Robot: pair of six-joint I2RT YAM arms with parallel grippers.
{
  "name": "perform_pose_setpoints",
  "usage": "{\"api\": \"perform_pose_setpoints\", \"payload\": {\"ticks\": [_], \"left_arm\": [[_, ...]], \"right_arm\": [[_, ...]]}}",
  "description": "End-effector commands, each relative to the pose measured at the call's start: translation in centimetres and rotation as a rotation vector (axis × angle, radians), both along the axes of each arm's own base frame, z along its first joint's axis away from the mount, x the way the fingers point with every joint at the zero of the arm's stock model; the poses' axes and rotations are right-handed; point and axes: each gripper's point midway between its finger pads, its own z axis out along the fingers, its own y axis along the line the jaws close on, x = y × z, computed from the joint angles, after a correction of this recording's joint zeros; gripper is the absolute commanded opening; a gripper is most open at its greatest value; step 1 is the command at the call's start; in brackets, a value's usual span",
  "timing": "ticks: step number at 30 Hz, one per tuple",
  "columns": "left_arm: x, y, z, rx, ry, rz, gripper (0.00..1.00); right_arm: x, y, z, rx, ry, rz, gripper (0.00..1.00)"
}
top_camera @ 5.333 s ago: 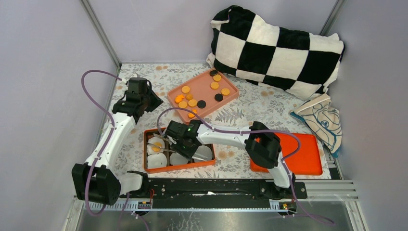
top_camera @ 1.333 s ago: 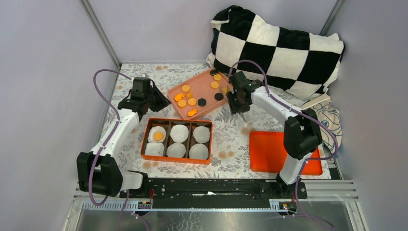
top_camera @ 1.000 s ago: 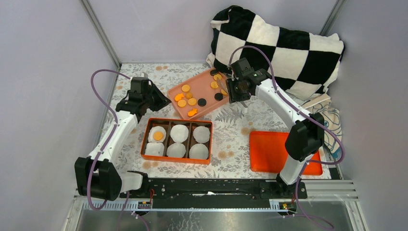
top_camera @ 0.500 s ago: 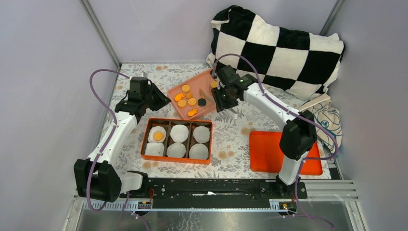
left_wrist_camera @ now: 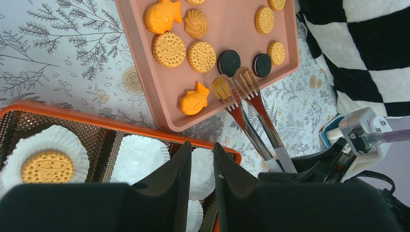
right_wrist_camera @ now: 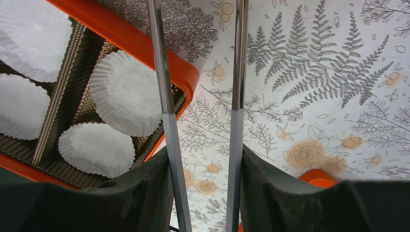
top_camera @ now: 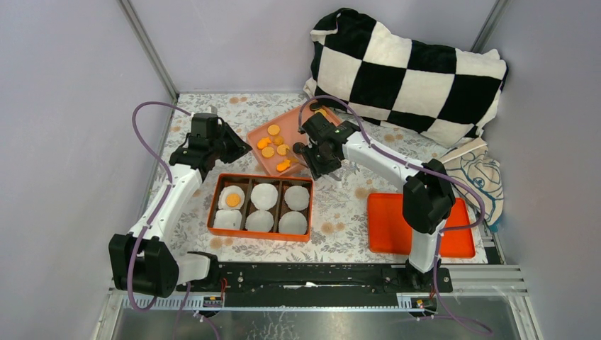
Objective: Pack the cookies
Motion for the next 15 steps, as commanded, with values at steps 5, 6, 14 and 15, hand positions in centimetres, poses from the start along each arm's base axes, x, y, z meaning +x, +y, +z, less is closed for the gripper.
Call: {"api": "perform_pose_setpoints", "payload": {"ticks": [5,6,14,15], "left_arm": [[0.8,0.3,0.6,0.016,-0.033,-0.004,0.28],[0.8,0.3,0.5,0.016,-0.032,-0.004,0.28],[0.7,0.1,0.3,0.011,-0.027,-0.011,0.28],[0.7,0.1,0.3,0.011,-0.027,-0.011,0.28]], "right_arm": [[1.8,-0.5,3.1,0.005,-0.126,-0.022,0.51],[1.9,-0.6,3.1,-0.002,-0.132,-0.025,0.51],[2.5,-0.6,0.8,-0.065,-0.096,-0.014,0.51],[2.6,-0.6,0.6,-0.070,-0.091,-0.011,0.51]]}}
